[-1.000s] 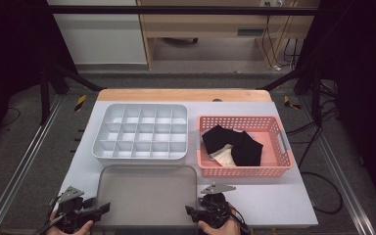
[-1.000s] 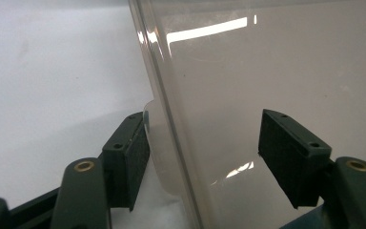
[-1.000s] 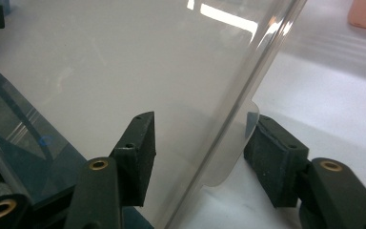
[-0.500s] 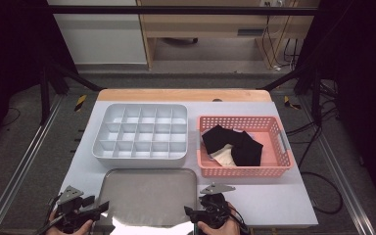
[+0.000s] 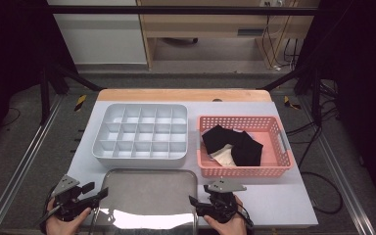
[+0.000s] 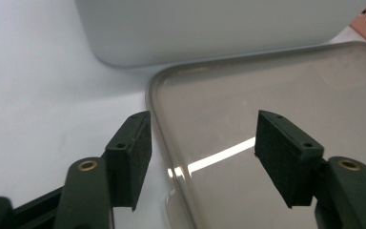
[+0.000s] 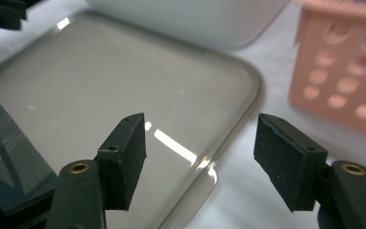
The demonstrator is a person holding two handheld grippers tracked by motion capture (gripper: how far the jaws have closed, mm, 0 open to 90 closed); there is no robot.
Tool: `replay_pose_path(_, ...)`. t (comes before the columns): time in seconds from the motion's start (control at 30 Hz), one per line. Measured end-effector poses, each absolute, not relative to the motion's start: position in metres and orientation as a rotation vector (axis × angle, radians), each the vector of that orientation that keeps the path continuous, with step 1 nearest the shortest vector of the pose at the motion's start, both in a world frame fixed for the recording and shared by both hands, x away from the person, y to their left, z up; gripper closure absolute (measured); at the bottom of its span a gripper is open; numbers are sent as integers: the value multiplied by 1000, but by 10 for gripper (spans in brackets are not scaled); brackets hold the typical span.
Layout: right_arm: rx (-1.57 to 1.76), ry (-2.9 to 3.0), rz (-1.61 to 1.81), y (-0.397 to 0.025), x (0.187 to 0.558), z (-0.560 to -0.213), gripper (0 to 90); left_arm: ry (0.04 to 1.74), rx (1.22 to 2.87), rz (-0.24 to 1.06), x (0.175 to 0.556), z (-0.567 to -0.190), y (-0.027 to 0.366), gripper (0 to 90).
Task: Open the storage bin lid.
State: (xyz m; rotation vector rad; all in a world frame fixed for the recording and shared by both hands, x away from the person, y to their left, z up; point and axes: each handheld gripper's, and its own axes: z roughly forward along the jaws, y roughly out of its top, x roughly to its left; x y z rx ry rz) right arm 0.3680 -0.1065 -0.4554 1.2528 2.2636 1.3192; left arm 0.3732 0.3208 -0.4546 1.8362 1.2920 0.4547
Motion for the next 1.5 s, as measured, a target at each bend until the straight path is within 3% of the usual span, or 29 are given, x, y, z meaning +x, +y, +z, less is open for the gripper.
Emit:
replay_pose_path(0.13, 1220, 2240, 1363, -115, 373, -443, 372, 1235, 1844, 513, 379, -447, 314, 463)
replay_pose_path(0.3, 1206, 2202, 1385, -124, 381, -431, 381, 1163, 1859, 539, 385, -439, 302, 484)
replay_pose_path(0.7, 1214, 2065, 1383, -161, 407, -398, 412, 1162, 1842, 529, 392, -427, 269, 446)
replay_pose_path(0.97, 1258, 1982, 1374, -179, 429, -385, 434, 1226, 1853, 521, 394, -446, 254, 342)
replay_pose_path(1.5, 1291, 1943, 1294, -155, 480, -378, 402, 1282, 1853, 498, 398, -466, 267, 308)
